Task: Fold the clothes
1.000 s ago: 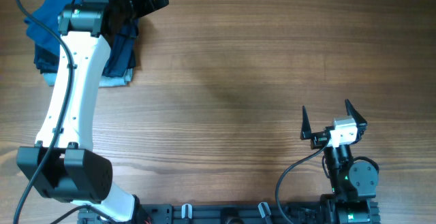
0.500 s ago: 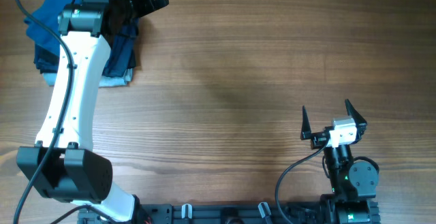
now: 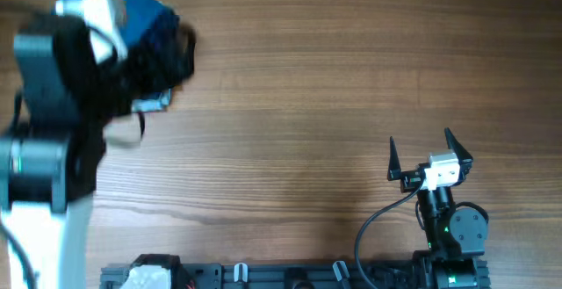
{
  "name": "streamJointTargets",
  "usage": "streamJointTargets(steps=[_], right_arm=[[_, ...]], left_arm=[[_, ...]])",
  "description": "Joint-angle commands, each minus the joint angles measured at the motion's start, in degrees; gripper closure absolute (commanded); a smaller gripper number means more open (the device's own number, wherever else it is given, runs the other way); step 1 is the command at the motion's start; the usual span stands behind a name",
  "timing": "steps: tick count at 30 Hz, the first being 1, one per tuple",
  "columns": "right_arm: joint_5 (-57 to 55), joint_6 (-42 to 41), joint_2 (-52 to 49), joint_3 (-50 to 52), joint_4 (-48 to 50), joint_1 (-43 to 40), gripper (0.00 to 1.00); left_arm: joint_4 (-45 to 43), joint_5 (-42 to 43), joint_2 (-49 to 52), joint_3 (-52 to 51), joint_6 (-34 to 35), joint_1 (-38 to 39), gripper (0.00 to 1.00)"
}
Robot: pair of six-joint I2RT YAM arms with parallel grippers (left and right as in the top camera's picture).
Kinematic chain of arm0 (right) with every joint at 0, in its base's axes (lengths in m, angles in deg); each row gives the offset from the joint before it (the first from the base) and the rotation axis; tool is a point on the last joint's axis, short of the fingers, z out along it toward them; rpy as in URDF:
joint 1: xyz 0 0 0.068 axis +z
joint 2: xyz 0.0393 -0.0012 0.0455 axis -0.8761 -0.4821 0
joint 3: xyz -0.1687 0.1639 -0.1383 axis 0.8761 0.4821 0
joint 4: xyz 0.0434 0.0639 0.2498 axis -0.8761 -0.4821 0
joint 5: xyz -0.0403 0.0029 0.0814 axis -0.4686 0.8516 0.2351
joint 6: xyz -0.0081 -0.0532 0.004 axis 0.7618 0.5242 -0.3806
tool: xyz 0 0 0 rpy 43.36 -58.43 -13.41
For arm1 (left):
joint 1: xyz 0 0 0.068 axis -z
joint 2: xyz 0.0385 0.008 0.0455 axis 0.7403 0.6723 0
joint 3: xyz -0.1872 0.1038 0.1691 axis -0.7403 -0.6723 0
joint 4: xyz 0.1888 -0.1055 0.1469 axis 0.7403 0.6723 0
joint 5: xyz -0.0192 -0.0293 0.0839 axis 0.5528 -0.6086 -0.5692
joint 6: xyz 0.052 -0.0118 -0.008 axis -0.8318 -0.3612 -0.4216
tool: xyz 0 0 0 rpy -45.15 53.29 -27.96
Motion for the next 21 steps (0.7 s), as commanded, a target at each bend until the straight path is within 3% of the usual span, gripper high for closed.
streamJointTargets(steps=[1, 8, 13, 17, 21], right_arm=[[0.44, 0.55, 0.5, 0.09, 0.15, 0.28, 0.0], [0.44, 0.55, 0.5, 0.09, 0.15, 0.28, 0.0], [0.44, 0.57, 0.5, 0.09, 0.15, 0.28, 0.0], [0.44, 0.55, 0.5, 0.09, 0.15, 0.28, 0.0], [0.44, 0.57, 0.5, 0.09, 0.15, 0.28, 0.0]], left_arm=[[-1.18, 0.04, -11.13, -14.69, -0.28, 0.2, 0.0], [-23.39, -0.83, -44.48, -57.22, -0.26, -0.5, 0.0], [-48.52, -1.22, -56.43, -80.06, -0.37, -2.49, 0.0], [-56.13, -1.42, -58.51, -86.68, -5.03, -2.49, 0.0], [-56.17, -1.75, -60.46, -88.48, -8.41, -2.49, 0.0]])
